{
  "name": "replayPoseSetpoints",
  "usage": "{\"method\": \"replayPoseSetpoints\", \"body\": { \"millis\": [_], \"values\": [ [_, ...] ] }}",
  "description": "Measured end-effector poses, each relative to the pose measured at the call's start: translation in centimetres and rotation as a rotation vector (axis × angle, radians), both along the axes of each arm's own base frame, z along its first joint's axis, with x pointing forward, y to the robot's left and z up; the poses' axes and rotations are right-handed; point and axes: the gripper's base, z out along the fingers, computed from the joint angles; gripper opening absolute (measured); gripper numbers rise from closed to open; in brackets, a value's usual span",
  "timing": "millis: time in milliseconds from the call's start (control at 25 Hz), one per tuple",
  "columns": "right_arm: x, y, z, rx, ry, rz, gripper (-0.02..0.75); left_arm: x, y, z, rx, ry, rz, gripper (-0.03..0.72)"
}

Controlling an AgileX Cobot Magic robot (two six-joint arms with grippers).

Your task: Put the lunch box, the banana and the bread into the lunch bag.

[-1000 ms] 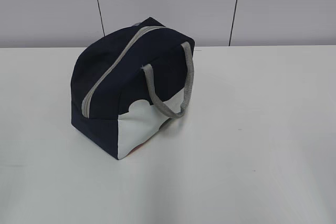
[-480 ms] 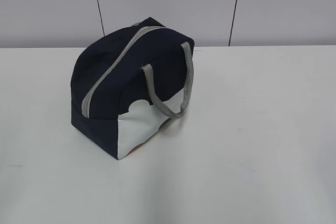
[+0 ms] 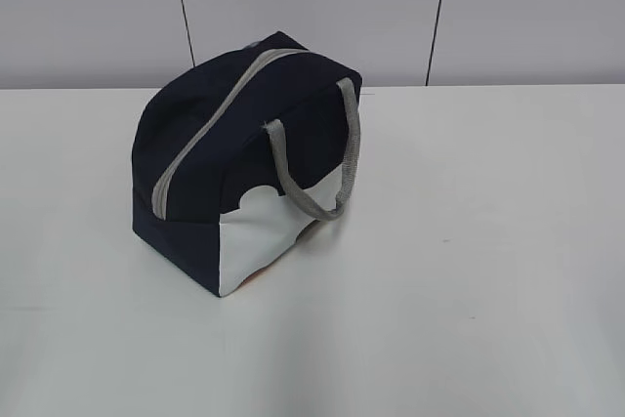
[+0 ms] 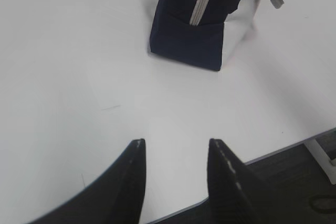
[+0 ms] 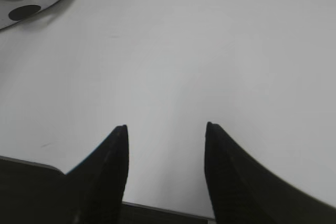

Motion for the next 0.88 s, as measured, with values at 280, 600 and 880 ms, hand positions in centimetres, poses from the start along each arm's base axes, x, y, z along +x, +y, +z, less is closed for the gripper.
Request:
{"method": "replayPoseSetpoints", "body": {
  "millis": [280, 600, 880],
  "values": [
    [-0.12, 0.12, 0.00, -0.001, 0.000, -0.116, 0.368, 0.06, -0.10, 0.00, 0.000, 0.000, 0.101, 0.299],
    [-0.15, 0.16, 0.00, -0.001, 0.000, -0.158, 0.368, 0.14, -0.20, 0.00, 0.000, 0.000, 0.198, 0.299],
    [-0.15, 0.16, 0.00, -0.001, 0.000, -0.158, 0.368, 0.14, -0.20, 0.00, 0.000, 0.000, 0.198, 0.299]
  ]
}}
